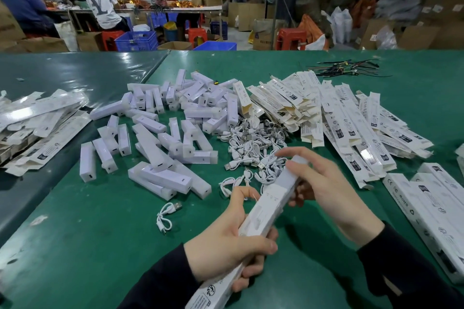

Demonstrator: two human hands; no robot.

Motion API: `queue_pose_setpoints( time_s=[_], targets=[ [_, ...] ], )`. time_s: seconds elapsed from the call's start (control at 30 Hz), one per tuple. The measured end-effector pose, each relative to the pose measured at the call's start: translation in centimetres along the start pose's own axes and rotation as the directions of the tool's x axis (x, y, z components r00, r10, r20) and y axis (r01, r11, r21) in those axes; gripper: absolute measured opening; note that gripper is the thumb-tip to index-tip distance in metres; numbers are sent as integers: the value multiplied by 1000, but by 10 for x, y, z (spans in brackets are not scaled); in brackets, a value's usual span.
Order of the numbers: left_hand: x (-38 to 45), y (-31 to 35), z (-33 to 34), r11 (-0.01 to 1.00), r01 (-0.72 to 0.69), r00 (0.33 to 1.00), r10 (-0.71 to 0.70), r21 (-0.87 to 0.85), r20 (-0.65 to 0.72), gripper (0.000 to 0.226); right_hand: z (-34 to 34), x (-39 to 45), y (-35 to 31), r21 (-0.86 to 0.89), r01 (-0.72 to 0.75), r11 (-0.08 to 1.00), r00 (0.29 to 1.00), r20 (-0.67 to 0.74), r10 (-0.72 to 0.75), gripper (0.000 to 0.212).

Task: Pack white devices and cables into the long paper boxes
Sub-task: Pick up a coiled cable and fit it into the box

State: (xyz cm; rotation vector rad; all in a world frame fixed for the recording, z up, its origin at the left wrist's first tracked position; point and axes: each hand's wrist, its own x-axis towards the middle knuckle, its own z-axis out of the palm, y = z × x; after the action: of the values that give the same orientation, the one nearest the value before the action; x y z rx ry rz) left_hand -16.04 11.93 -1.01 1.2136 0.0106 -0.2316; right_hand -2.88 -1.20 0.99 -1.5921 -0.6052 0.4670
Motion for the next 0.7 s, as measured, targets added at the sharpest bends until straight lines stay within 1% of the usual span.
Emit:
queue_pose_setpoints(
  time_s=[0.07,0.17,0.23,0.3,0.33,0.4,0.47,0.53,0.57,0.6,0.63,0.67,0.7],
  targets=[
    [0,0,1,1000,4,1000,-4,-13,20,54,4,-2,1,-28,-2,1000,995,97,4,23],
    [2,1,-1,1000,-29,999,29,-6,-43,53,11,-6,2,-90,21,996,985,174,-5,28],
    [3,3,-3,998,-67,994,68,15,-85,53,17,-7,5,-35,9,999,988,153,-4,25],
    [2,5,-4,995,-95,990,97,24,-103,54,21,-6,7,62,-1,998,998,67,-4,13],
    [2,5,-4,994,-106,988,108,25,-108,55,22,-7,8,89,6,996,999,38,-10,13],
    [4,4,-5,991,-129,984,132,31,-119,54,24,-8,9,95,9,995,999,45,-13,31],
    [4,4,-6,990,-133,983,137,39,-125,54,27,-9,11,70,-33,997,994,109,25,52],
    [4,2,-5,991,-121,984,127,52,-123,52,27,-7,13,13,-83,996,982,170,79,63],
    [3,1,-5,992,-118,984,124,50,-128,51,26,-6,13,21,-92,996,979,182,87,61],
    [5,1,-7,993,-115,982,119,39,-146,51,24,-4,13,75,-95,993,983,167,81,55],
    [8,3,-9,994,-112,978,114,21,-172,52,21,-1,12,144,-86,986,990,122,69,47],
    [11,4,-11,995,-103,974,99,-8,-206,54,17,0,12,166,-45,985,998,50,38,35],
    [13,7,-14,994,-93,968,77,-55,-240,59,13,2,14,76,35,996,998,-45,-32,23]
  ],
)
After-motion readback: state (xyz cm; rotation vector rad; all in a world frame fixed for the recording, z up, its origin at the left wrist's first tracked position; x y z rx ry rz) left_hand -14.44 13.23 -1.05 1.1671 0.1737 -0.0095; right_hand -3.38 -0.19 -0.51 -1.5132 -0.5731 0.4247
